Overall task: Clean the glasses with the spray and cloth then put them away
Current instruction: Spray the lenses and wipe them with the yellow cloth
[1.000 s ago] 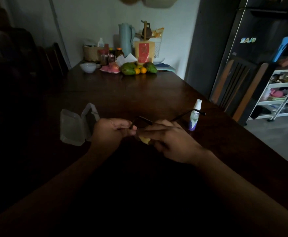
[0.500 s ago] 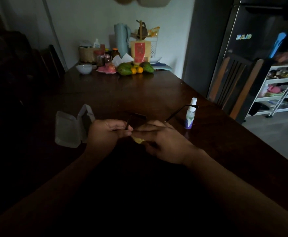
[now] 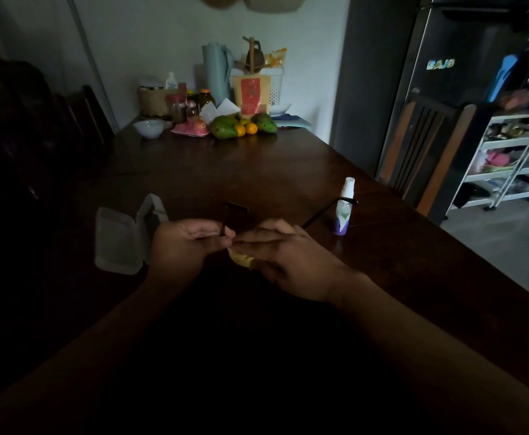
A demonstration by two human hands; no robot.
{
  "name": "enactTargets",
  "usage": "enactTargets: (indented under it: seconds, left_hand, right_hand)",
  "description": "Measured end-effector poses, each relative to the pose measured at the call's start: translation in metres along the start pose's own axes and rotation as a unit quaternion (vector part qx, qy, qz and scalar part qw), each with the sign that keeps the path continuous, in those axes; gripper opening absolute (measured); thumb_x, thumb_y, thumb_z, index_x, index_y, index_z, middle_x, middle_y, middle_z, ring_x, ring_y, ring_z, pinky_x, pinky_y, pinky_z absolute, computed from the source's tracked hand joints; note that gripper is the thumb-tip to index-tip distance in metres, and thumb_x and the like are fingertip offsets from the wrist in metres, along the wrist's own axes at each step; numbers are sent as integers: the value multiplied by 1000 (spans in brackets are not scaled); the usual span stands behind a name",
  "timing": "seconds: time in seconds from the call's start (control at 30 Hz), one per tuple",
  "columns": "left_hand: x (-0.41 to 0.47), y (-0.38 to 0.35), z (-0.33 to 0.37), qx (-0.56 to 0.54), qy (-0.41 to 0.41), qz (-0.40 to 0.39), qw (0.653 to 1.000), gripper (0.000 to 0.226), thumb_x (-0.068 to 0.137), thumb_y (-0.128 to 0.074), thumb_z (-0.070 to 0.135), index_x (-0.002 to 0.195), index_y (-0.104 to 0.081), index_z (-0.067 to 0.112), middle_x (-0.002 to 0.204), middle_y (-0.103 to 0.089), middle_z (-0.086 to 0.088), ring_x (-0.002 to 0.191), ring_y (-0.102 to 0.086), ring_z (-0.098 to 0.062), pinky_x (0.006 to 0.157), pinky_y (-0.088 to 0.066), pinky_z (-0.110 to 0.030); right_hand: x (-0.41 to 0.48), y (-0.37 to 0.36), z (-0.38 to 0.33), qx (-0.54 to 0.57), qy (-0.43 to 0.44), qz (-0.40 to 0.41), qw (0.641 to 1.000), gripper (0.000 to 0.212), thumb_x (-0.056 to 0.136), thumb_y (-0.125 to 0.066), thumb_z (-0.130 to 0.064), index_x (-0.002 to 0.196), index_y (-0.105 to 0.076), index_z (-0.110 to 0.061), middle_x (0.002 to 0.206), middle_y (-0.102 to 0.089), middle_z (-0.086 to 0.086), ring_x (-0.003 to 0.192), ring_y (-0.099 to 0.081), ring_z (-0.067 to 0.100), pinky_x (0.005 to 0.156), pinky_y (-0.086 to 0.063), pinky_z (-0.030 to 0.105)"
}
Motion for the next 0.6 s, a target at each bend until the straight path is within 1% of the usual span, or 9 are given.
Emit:
enactTargets:
  seconds: [0.07,0.13,0.27,0.33,0.4,0.47,0.53,0.6]
  left_hand:
    - [0,0,0,1,4,-2,1000,21,74,-70,-9,78,-73,12,74,-76,8,71,-71,-2,65,-51,-11]
    - [-1,-2,-1,4,14,-9,1000,21,74,-70,-8,76,-72,13,72,-76,8,69,-70,0,63,-50,-10]
    - [-2,-3,1,10,7,-3,1000,23,75,-71,-7,73,-72,16,71,-75,11,70,-70,1,65,-50,-9]
    - [-1,-3,1,12,10,-10,1000,20,75,-70,-6,75,-72,14,71,-75,12,71,-69,2,66,-49,-8]
    - [0,-4,1,7,17,-20,1000,17,74,-69,-7,78,-71,9,70,-75,11,70,-69,2,65,-49,-9]
    - [-1,-6,1,3,17,-25,1000,15,74,-69,-9,84,-71,2,69,-75,10,69,-69,1,66,-50,-9]
    - [-2,-6,3,4,7,-23,1000,20,73,-69,-10,91,-70,-2,69,-75,12,69,-69,1,66,-50,-9]
    - [-3,-5,4,4,1,-18,1000,21,72,-69,-11,90,-71,-1,69,-75,11,69,-69,1,65,-50,-9]
  right_hand:
    - [-1,0,1,10,5,-6,1000,59,91,-59,-20,146,-44,-36,153,-40,-18,131,-36,18,99,-41,52]
    - [-3,3,4,14,5,1,1000,58,89,-60,-20,143,-48,-37,149,-44,-19,130,-37,18,99,-41,52]
    - [-7,10,9,3,-9,24,1000,48,88,-62,-24,133,-58,-39,137,-55,-21,127,-40,15,95,-42,46]
    - [-7,11,9,-14,-14,27,999,47,88,-60,-27,133,-58,-39,137,-55,-20,127,-39,16,91,-40,42]
    - [-6,9,7,-35,-20,20,999,50,89,-58,-31,138,-53,-39,141,-52,-18,129,-38,17,90,-38,40]
    - [-4,7,4,-42,-24,13,999,54,91,-58,-31,143,-47,-39,145,-46,-17,130,-35,18,93,-39,42]
    - [-3,6,0,-31,-15,3,999,56,92,-59,-28,145,-44,-39,148,-43,-17,131,-34,18,97,-40,45]
    - [-2,7,-2,-2,-2,-1,1000,54,91,-62,-24,143,-49,-37,146,-47,-16,129,-36,19,99,-41,50]
Point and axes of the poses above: each hand's wrist, its own x-axis towards the middle knuckle, its own y-axis out of the back of the hand, z = x × y, the point moved 4 cm from there along x, towards the middle knuckle
